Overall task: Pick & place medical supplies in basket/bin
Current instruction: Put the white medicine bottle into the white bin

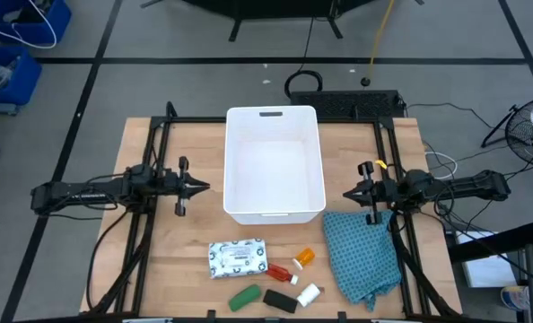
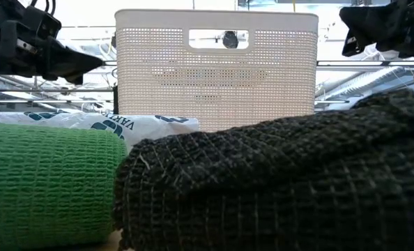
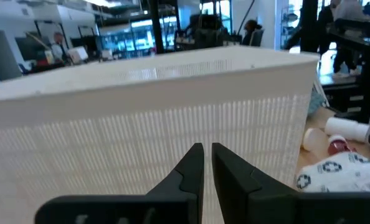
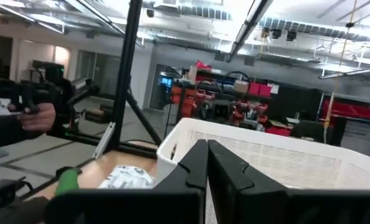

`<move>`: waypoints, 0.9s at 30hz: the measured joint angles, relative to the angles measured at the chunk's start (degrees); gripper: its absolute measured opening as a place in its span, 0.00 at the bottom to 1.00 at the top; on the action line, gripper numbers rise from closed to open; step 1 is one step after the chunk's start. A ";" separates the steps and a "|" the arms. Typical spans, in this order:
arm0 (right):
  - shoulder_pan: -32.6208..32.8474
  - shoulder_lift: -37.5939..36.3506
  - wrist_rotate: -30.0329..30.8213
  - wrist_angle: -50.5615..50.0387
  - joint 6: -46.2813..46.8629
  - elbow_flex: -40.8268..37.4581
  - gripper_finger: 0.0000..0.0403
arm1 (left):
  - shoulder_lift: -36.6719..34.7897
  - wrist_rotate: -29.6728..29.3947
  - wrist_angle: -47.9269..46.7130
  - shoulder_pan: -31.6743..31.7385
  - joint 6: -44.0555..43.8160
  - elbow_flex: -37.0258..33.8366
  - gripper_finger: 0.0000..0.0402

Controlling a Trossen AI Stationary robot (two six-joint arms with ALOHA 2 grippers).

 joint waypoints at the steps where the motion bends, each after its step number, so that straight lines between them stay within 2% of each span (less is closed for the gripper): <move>1: 0.00 0.29 -0.08 -0.70 -0.03 0.61 0.00 | 0.00 0.00 0.33 0.00 0.00 0.00 0.09; 5: 1.11 2.52 -1.42 -2.24 -0.54 5.40 0.00 | 0.00 -0.01 0.50 0.00 -0.67 0.00 0.09; 8: 2.98 5.79 -0.26 -4.50 -1.94 9.77 0.00 | 0.00 -0.04 0.48 0.00 -0.78 0.00 0.09; 15: 7.98 17.32 4.43 -8.84 -5.95 21.75 0.00 | 0.00 -1.46 0.65 0.00 -2.44 0.00 0.09; 20: 11.63 25.51 5.10 -12.42 -6.07 29.39 0.00 | 0.00 -1.64 0.65 0.00 -3.09 0.00 0.09; 27: 19.26 36.81 14.53 -17.41 -6.99 38.69 0.00 | 0.00 -1.57 0.49 0.00 -7.09 0.00 0.09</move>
